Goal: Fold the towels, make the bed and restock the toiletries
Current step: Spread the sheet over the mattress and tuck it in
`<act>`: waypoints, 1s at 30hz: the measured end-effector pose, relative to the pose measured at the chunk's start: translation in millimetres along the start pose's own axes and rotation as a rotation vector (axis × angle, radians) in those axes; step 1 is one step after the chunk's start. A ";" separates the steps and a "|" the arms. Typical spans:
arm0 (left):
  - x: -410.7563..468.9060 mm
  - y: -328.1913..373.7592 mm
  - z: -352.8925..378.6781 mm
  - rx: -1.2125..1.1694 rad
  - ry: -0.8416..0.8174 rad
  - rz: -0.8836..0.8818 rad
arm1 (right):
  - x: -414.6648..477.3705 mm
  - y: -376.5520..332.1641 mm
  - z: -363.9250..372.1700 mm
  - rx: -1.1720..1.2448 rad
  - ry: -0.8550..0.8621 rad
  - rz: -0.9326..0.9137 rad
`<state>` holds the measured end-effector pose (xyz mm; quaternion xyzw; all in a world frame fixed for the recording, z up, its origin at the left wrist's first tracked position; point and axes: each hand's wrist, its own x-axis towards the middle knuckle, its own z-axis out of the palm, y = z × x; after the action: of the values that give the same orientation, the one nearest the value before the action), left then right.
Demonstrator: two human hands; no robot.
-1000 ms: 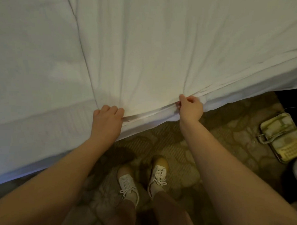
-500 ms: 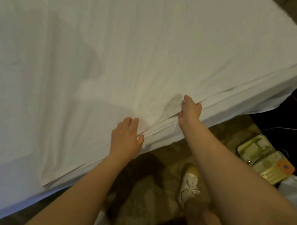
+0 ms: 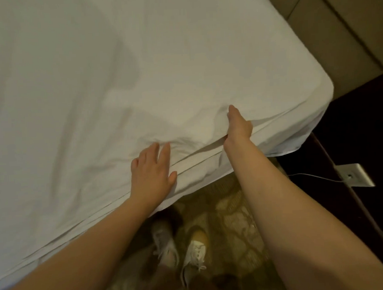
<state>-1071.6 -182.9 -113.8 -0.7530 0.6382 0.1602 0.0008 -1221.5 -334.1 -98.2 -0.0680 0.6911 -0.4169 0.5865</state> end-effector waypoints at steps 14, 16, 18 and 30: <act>83.5 71.9 13.1 -0.197 0.000 0.193 | 77.3 -60.4 -65.7 -0.456 0.149 -0.127; 86.6 68.5 8.1 -0.222 -0.076 0.159 | 87.2 -71.9 -60.3 -0.330 0.101 -0.087; 91.7 67.2 2.5 -0.208 -0.125 0.166 | 100.9 -87.7 -58.0 -0.191 0.074 -0.082; 63.2 126.9 36.6 0.026 0.003 -0.237 | 99.0 -77.5 -86.6 -0.328 0.071 -0.106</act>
<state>-1194.0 -259.6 -138.1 -0.8233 0.5468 0.1498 0.0287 -1357.2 -398.7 -125.1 -0.1842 0.7657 -0.3310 0.5199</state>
